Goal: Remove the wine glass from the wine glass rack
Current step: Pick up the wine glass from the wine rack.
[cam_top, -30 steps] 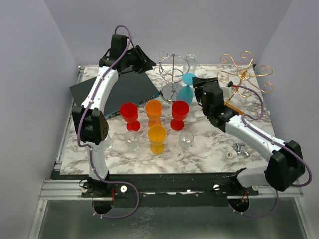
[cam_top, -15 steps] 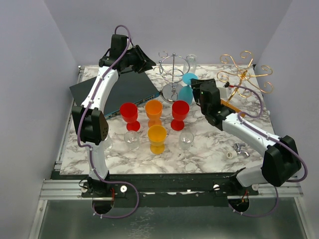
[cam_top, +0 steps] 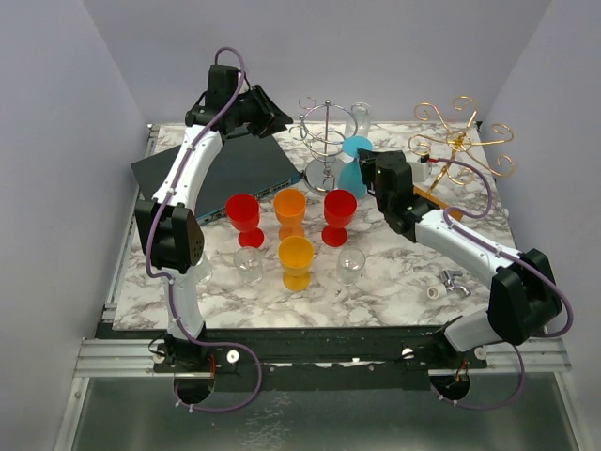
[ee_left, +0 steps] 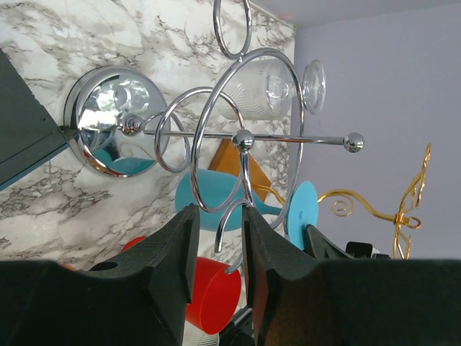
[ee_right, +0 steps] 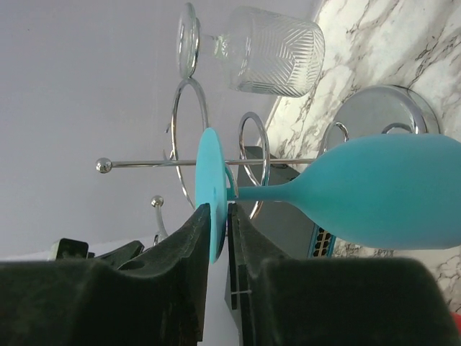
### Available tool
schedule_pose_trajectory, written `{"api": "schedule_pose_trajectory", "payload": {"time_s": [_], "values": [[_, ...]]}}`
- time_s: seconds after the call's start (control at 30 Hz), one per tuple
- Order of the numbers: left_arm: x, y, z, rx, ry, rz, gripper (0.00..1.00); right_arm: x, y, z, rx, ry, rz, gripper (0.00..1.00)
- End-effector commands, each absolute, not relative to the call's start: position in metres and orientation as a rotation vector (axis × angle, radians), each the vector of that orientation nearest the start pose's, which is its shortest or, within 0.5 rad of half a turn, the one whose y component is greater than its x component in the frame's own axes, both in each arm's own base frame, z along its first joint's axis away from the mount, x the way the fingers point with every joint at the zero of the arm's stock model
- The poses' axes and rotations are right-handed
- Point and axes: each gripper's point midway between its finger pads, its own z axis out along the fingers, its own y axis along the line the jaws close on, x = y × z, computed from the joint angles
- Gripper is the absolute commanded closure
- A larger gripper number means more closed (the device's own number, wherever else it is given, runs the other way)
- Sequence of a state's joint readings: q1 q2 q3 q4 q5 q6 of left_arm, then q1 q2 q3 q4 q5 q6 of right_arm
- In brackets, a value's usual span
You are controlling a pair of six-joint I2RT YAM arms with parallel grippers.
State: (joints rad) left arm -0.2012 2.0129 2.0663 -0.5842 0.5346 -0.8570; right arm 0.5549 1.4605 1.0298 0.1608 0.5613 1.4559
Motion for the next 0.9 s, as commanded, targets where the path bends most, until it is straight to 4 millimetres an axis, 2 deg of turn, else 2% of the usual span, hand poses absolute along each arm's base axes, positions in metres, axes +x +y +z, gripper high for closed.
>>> {"api": "schedule_pose_trajectory", "payload": {"time_s": [0.0, 0.1, 0.17, 0.53, 0.87], "values": [[0.501, -0.218, 0.317, -0.358, 2.174, -1.196, 0.65, 0.437, 0.203, 0.254, 1.235, 1.477, 0.947, 0.83], [0.501, -0.218, 0.317, -0.358, 2.173, -1.197, 0.65, 0.435, 0.202, 0.257, 1.239, 1.468, 0.958, 0.96], [0.501, -0.218, 0.317, -0.36, 2.173, -1.197, 0.65, 0.433, 0.2, 0.259, 1.244, 1.46, 0.967, 0.99], [0.502, -0.219, 0.315, -0.365, 2.176, -1.198, 0.65, 0.42, 0.192, 0.283, 1.228, 1.403, 1.018, 0.99], [0.501, -0.219, 0.315, -0.369, 2.178, -1.2, 0.65, 0.409, 0.187, 0.281, 1.219, 1.444, 0.996, 0.99]]}}
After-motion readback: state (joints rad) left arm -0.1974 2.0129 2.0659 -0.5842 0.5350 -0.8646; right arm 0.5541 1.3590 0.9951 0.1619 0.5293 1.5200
